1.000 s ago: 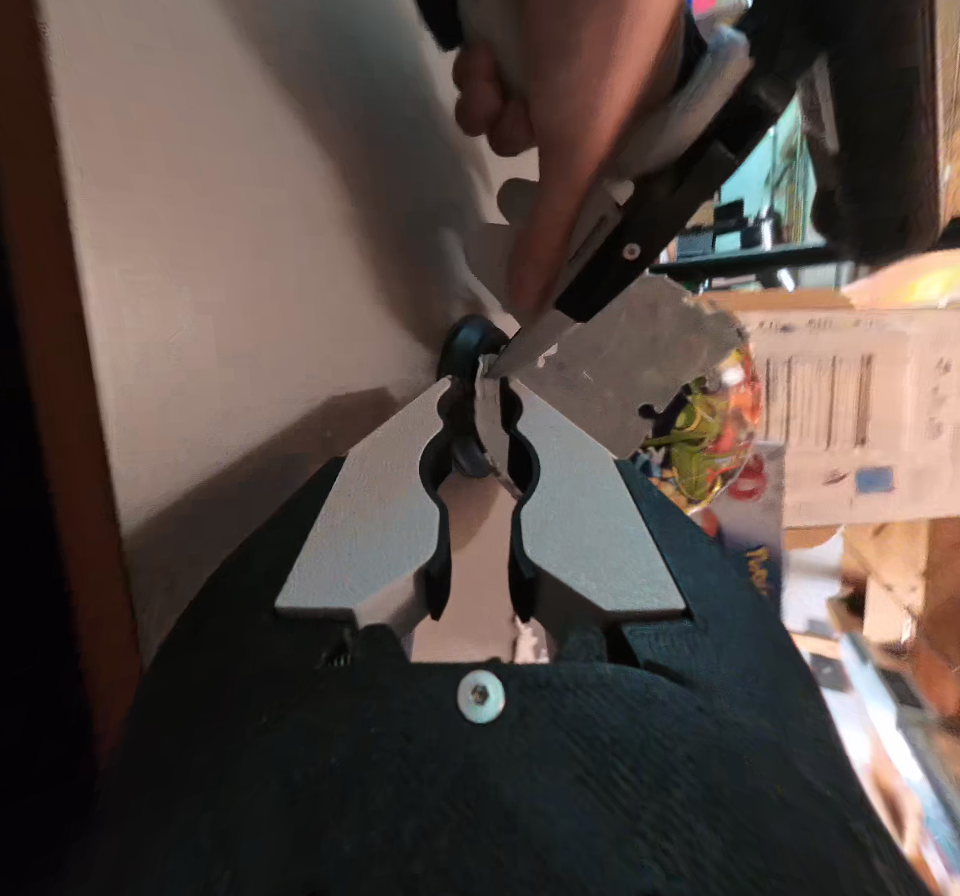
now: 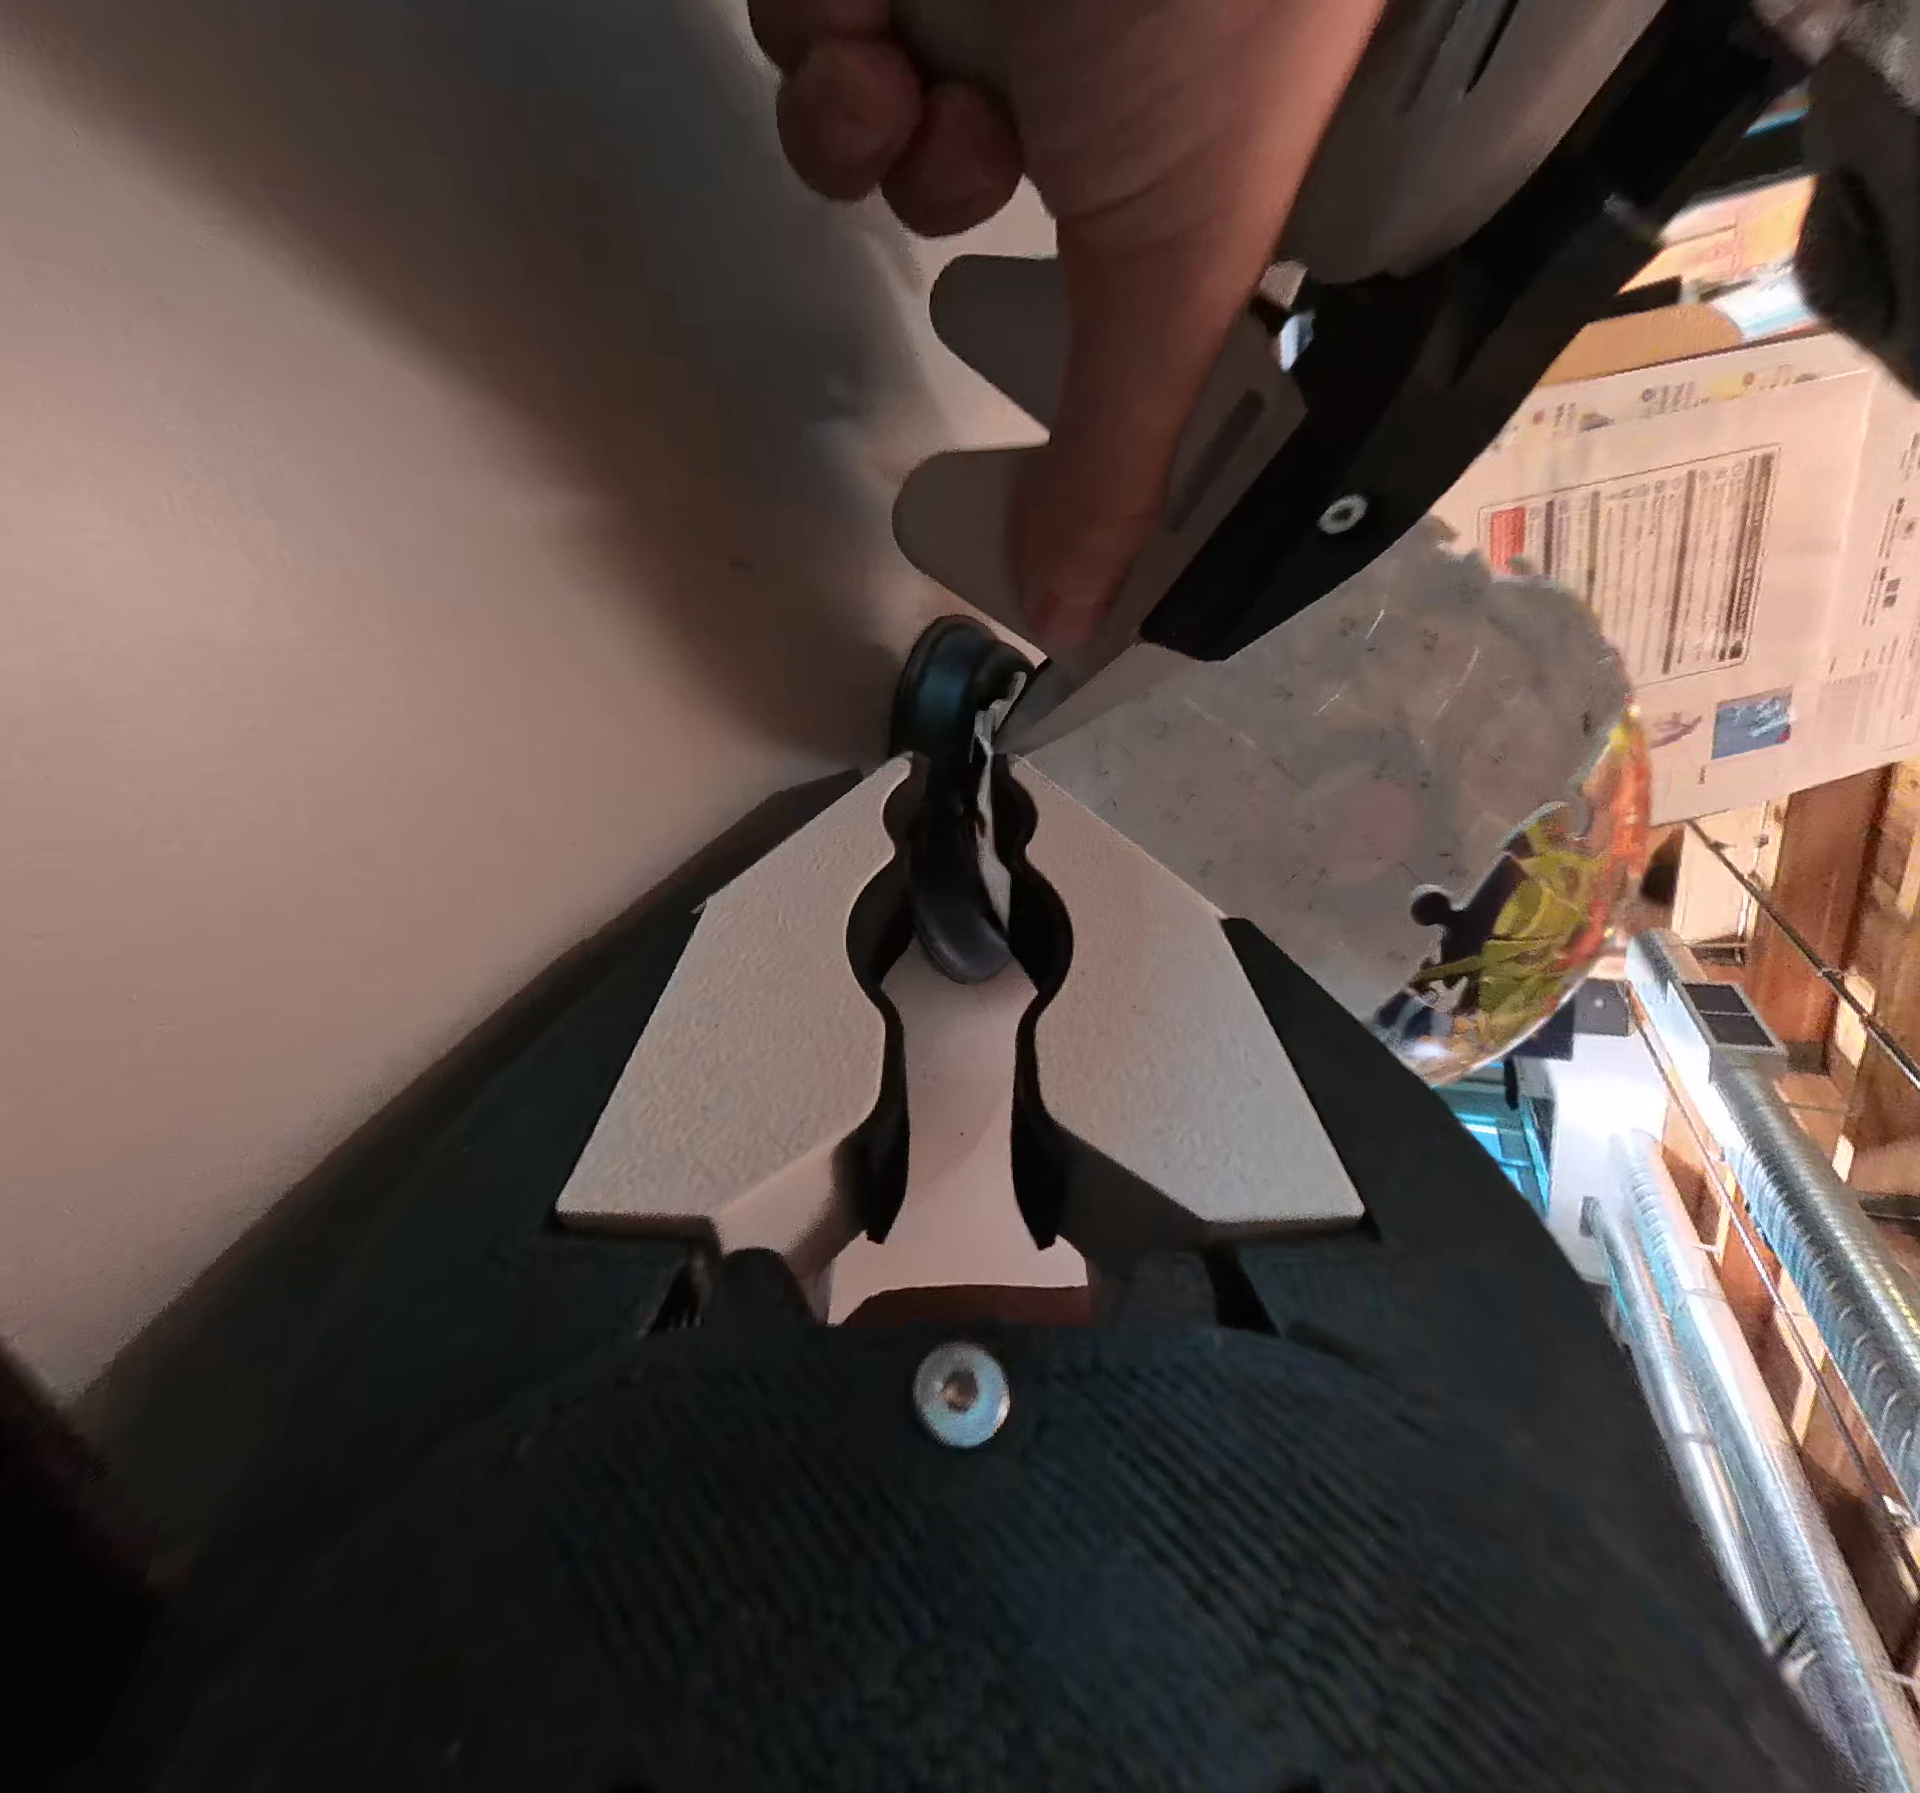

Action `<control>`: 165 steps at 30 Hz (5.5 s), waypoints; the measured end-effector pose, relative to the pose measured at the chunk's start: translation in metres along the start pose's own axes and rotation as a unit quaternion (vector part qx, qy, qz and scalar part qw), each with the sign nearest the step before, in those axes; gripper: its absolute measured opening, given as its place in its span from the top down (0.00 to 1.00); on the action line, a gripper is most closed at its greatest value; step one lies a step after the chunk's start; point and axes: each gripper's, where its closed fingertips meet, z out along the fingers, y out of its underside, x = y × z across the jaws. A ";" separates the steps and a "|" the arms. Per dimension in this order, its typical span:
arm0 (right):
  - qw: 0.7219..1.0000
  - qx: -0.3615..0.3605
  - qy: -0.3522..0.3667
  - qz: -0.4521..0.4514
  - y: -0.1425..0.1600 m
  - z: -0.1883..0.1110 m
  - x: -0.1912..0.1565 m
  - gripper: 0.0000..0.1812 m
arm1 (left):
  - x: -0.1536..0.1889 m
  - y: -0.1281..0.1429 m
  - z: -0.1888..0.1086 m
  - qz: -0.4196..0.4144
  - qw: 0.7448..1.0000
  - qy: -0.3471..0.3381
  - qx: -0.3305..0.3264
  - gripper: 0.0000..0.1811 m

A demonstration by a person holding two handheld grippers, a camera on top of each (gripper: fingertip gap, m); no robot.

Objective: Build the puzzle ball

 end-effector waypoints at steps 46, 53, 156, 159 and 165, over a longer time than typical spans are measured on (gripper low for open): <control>0.999 0.000 -0.001 -0.037 0.009 0.015 0.006 0.99 | -0.001 -0.001 -0.002 -0.013 1.000 0.013 -0.025 0.68; 0.999 -0.001 -0.001 -0.042 0.010 0.017 0.006 0.99 | -0.005 -0.008 0.000 -0.065 0.997 0.028 0.001 0.65; 0.997 0.034 -0.027 -0.058 0.015 -0.001 0.002 0.78 | -0.026 0.000 0.003 -0.037 0.995 -0.077 -0.051 0.38; 0.995 0.066 -0.045 -0.061 0.010 -0.015 0.001 0.72 | -0.028 0.000 0.002 -0.046 0.995 -0.078 -0.043 0.39; 0.977 0.157 -0.142 0.035 -0.004 -0.054 -0.006 0.60 | -0.034 -0.002 0.003 -0.060 0.994 -0.092 -0.026 0.39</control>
